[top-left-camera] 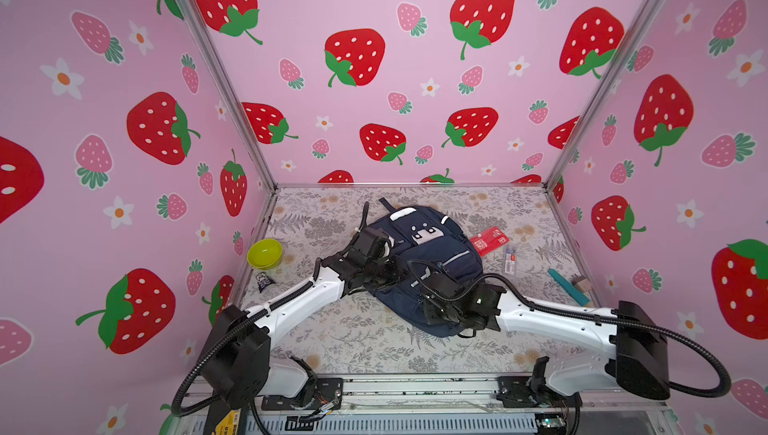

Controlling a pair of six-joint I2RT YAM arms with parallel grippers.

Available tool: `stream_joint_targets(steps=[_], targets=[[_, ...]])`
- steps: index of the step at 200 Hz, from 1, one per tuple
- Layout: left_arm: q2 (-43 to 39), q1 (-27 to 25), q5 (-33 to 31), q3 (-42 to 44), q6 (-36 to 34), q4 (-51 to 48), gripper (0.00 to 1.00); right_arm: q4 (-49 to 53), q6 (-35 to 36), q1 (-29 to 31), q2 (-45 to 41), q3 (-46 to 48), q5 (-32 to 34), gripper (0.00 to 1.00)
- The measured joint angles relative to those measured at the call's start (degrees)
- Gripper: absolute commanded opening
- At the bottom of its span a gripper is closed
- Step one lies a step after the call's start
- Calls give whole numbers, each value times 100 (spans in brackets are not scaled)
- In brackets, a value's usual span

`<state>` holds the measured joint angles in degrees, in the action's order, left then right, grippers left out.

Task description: Pack the student bag

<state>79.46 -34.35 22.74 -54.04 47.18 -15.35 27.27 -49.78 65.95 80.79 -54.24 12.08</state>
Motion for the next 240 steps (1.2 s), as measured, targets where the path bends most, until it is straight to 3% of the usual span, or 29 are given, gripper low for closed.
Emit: stream_joint_targets(steps=[33, 61, 109, 199, 240], targets=[[35, 195, -72, 11, 315, 396, 0, 186, 308, -199, 529, -579, 109, 42], [109, 197, 57, 55, 737, 824, 0, 553, 61, 199, 435, -850, 813, 49], [162, 140, 245, 133, 1167, 1196, 0, 649, -601, 973, 107, -1016, 1228, 47], [234, 138, 396, 133, 1250, 1405, 0, -114, -857, 146, 575, -625, 758, 44], [321, 94, 407, 133, 1156, 1419, 0, 72, -935, 28, 1093, -844, 772, 36]])
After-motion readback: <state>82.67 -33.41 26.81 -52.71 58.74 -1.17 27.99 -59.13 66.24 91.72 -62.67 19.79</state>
